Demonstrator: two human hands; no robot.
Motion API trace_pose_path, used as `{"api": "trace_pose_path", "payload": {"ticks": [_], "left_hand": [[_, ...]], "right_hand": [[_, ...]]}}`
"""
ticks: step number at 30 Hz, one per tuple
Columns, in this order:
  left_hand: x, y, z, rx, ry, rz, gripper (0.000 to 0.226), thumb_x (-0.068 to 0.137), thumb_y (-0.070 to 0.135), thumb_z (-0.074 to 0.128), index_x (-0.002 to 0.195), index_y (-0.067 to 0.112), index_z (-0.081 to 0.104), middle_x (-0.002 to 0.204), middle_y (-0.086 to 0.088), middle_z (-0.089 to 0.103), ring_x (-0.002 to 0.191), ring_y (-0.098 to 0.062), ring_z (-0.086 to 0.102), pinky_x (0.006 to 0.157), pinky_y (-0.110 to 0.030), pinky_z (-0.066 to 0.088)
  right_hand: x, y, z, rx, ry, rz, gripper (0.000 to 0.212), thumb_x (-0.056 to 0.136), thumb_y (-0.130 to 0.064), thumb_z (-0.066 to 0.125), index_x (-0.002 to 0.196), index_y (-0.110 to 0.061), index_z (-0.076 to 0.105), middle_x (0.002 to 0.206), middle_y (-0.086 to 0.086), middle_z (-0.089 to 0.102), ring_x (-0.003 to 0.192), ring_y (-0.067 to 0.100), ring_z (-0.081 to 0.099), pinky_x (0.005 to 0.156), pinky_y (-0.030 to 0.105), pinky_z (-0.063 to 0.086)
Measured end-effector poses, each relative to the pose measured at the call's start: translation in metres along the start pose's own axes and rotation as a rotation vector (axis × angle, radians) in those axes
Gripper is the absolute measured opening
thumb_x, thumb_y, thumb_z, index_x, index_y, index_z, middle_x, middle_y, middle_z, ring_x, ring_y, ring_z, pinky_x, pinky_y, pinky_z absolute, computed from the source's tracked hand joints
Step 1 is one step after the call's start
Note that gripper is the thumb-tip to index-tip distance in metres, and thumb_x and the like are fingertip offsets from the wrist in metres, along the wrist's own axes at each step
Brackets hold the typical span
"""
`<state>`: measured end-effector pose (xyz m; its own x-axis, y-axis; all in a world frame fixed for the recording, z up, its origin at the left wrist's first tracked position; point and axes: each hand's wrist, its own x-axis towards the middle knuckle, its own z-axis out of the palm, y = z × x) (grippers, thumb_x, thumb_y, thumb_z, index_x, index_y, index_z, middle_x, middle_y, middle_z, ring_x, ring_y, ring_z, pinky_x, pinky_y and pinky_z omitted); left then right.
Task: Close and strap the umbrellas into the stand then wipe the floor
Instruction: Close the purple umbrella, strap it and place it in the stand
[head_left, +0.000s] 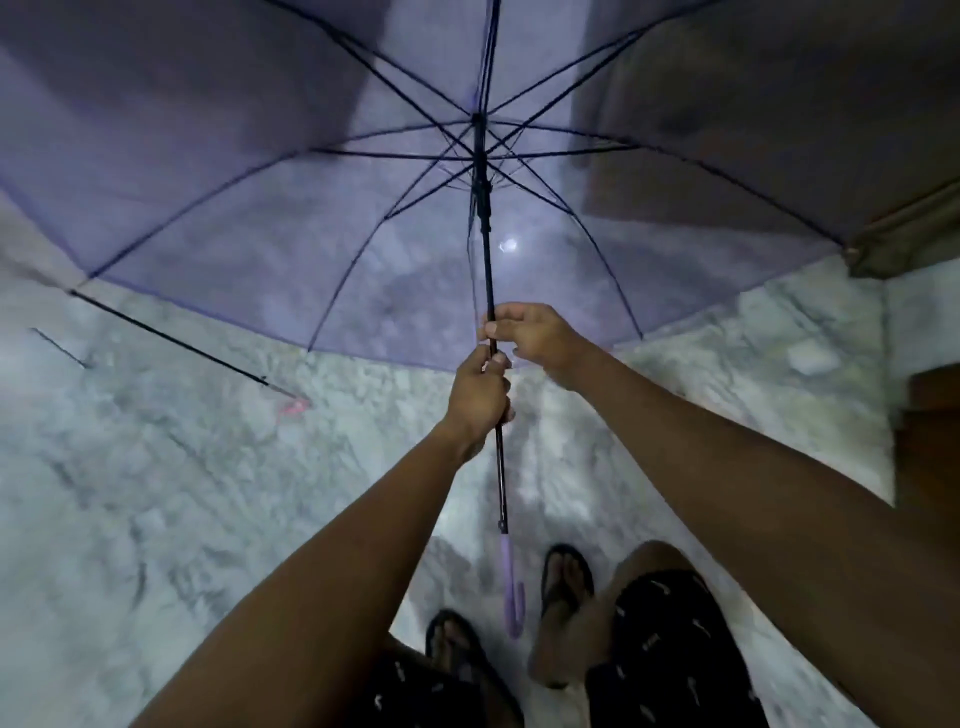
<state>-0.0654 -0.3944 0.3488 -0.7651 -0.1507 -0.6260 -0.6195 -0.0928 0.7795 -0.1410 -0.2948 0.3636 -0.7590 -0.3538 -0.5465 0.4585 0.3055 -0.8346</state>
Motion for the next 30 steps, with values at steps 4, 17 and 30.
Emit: {"api": "trace_pose_path", "payload": {"ticks": [4, 17, 30], "left_hand": [[-0.091, 0.077, 0.028, 0.142, -0.013, 0.003, 0.031, 0.104, 0.020, 0.039, 0.075, 0.017, 0.048, 0.055, 0.002, 0.035, 0.041, -0.009, 0.031, 0.043, -0.020, 0.026], [-0.245, 0.281, 0.064, 0.472, -0.487, 0.244, 0.040, 0.098, 0.024, 0.053, 0.059, 0.016, 0.045, 0.053, -0.001, 0.037, 0.045, -0.016, 0.030, 0.040, -0.021, 0.025], [-0.453, 0.308, 0.047, 0.704, -1.138, 0.684, 0.039, 0.099, 0.014, 0.048, 0.062, 0.013, 0.059, 0.032, 0.007, 0.042, 0.030, -0.005, 0.036, 0.035, -0.020, 0.025]], "right_hand": [[-0.096, -0.074, -0.031, 0.064, 0.072, 0.088, 0.012, 0.098, -0.006, 0.060, 0.109, -0.008, 0.064, 0.103, 0.009, 0.068, 0.078, 0.007, 0.063, 0.058, 0.013, 0.046], [-0.331, -0.226, -0.070, 0.291, 0.726, -0.012, 0.020, 0.101, -0.025, 0.059, 0.084, -0.014, 0.061, 0.071, 0.000, 0.065, 0.073, 0.020, 0.054, 0.068, 0.034, 0.042], [-0.578, -0.269, 0.031, 0.692, 1.646, -0.299, 0.015, 0.095, -0.009, 0.067, 0.080, -0.012, 0.064, 0.073, 0.000, 0.064, 0.054, 0.006, 0.057, 0.044, 0.011, 0.043]]}}
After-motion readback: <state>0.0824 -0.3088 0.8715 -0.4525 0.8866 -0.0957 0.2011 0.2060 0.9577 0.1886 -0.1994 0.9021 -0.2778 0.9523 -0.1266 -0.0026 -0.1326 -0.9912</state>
